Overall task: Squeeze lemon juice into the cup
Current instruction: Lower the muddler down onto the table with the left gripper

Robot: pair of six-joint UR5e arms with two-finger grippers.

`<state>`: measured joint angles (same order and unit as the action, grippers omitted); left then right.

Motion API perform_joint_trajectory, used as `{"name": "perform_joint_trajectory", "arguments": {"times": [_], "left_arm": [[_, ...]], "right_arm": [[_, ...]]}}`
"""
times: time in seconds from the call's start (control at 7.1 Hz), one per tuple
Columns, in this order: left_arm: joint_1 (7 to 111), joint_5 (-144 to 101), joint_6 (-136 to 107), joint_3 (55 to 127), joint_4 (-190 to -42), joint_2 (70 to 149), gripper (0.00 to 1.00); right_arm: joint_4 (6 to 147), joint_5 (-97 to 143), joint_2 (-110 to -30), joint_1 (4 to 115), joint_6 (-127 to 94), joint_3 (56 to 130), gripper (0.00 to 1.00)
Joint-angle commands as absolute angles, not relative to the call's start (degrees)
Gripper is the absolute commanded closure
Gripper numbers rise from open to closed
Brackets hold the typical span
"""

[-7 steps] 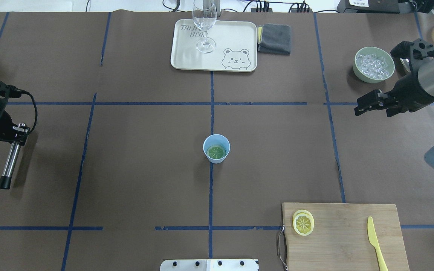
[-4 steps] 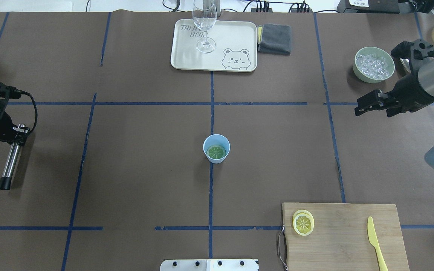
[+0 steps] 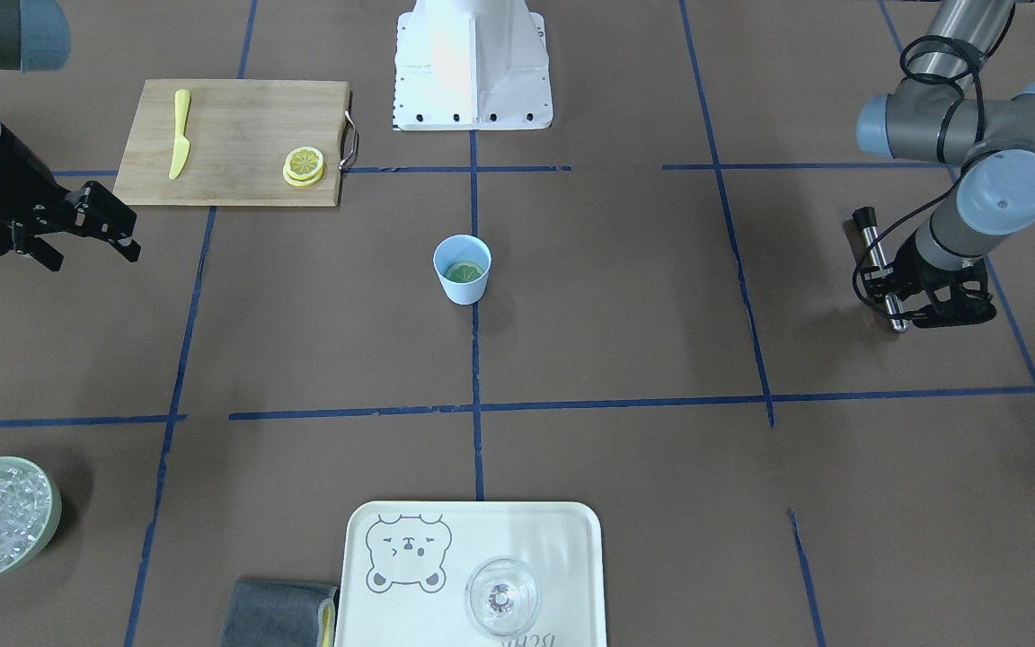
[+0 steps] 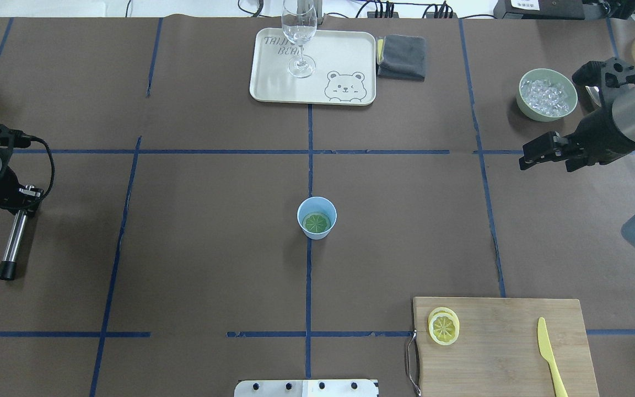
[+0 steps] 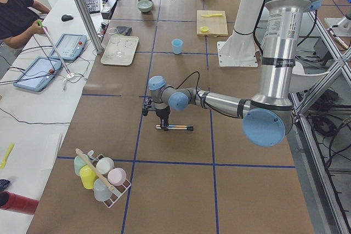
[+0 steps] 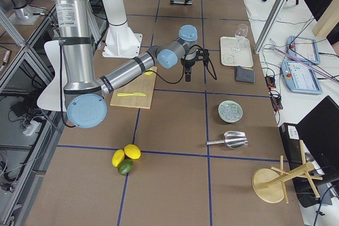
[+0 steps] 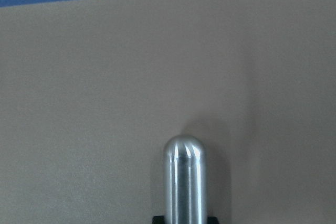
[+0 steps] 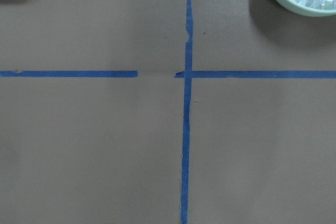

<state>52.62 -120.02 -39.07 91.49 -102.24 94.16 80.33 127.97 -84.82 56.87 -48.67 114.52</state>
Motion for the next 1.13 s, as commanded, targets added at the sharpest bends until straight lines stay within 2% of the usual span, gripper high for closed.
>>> {"name": "perform_joint_trajectory", "arguments": {"times": [0.0,0.56,0.84,0.99], "left_arm": [[52.56,-120.06,-38.94,90.62,-102.66,94.31,1.00],[52.47,-119.97,-38.50,90.27,-102.39,94.66,0.88],[52.56,-120.06,-38.58,91.66,-102.13,94.75,0.01],[52.82,-120.06,-38.24,93.76,-102.13,94.66,0.00]], "right_arm": [[80.33,127.97,-84.81,56.87,-48.69,114.61,0.00],[80.33,127.97,-84.64,56.69,-48.34,114.35,0.00],[80.25,127.97,-84.12,56.69,-48.78,114.70,0.00],[80.24,127.97,-83.59,56.17,-49.13,114.87,0.00]]}}
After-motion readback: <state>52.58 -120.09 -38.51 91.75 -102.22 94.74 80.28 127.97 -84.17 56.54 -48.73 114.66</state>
